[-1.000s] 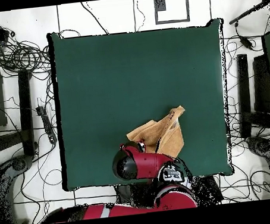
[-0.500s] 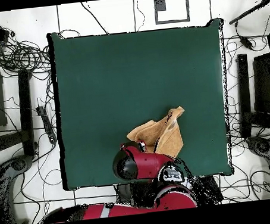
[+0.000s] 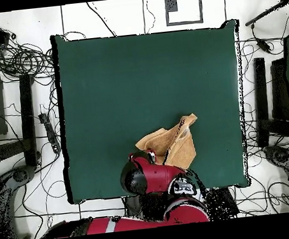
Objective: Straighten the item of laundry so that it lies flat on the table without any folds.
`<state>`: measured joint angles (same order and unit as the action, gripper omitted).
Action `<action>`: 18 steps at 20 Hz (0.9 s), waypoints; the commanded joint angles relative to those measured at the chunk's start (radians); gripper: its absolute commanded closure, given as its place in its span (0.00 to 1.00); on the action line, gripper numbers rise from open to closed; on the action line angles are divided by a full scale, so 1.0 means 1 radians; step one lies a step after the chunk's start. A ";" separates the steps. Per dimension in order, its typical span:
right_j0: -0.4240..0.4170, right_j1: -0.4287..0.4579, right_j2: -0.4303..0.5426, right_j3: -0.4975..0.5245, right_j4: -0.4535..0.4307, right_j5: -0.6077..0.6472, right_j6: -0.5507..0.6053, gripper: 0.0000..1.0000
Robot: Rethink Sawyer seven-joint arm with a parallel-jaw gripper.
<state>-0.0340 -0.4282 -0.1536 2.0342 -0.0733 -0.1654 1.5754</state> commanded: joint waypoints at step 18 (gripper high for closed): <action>-0.352 -0.045 0.521 -0.039 0.042 0.346 0.119 1.00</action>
<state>-0.3827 -0.4772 0.1183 2.0720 -0.0918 0.0420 1.5754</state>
